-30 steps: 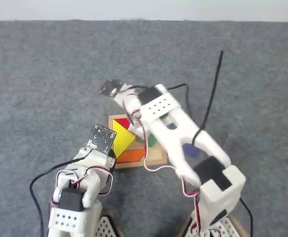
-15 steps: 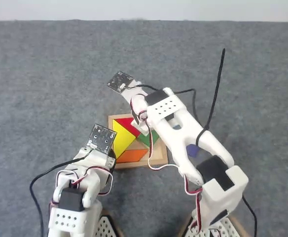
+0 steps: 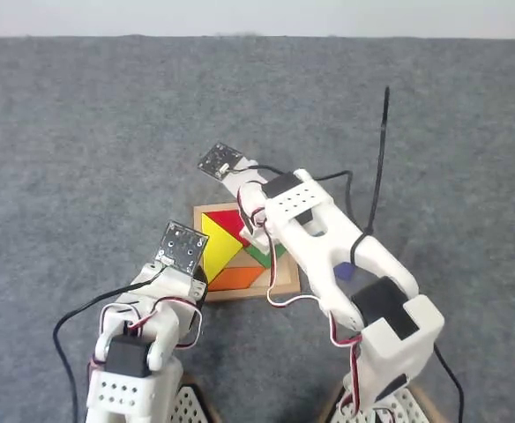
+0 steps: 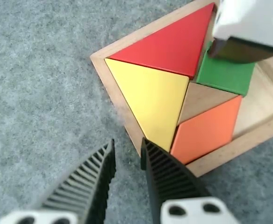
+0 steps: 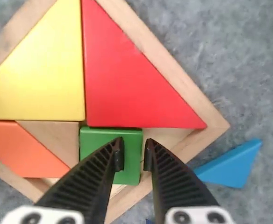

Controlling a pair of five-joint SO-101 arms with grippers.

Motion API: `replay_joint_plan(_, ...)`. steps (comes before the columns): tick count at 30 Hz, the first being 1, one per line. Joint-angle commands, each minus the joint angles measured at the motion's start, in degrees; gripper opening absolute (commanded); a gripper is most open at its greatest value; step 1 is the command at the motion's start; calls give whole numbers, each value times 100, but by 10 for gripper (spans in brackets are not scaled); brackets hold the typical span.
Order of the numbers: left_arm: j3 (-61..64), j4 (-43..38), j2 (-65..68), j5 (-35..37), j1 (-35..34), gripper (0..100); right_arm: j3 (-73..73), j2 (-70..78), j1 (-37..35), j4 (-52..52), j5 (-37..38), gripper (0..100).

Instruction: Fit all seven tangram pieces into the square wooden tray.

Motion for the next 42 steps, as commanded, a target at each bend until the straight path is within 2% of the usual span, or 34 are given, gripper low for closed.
replay_joint_plan(1, -40, 26, 9, 70, 9, 88, -79, -505, 31, -101, -53, 69)
replay_joint_plan(4, -40, 26, 9, 70, 9, 88, -79, -1103, 259, -75, -53, 69)
replay_joint_plan(9, -40, 26, 9, 70, 9, 88, -53, -2316, 1033, 541, -53, 73)
replay_joint_plan(12, -40, 26, 9, 70, 9, 88, -35, -2193, 1429, 892, -132, 74)
replay_joint_plan(17, -40, 26, 9, 70, 9, 88, 246, -1666, 1982, 954, -756, 74)
replay_joint_plan(24, -40, 26, 9, 70, 9, 88, 1160, -1754, 1842, 884, -686, 74)
replay_joint_plan(28, -40, 26, 9, 70, 9, 88, 1424, -2132, 1859, 822, -18, 74)
replay_joint_plan(37, -40, 26, 9, 70, 9, 88, 1442, -2123, 1886, 1332, 2189, 79)
replay_joint_plan(42, -40, 26, 9, 70, 9, 88, 1451, -1851, 1886, 1332, 2884, 212)
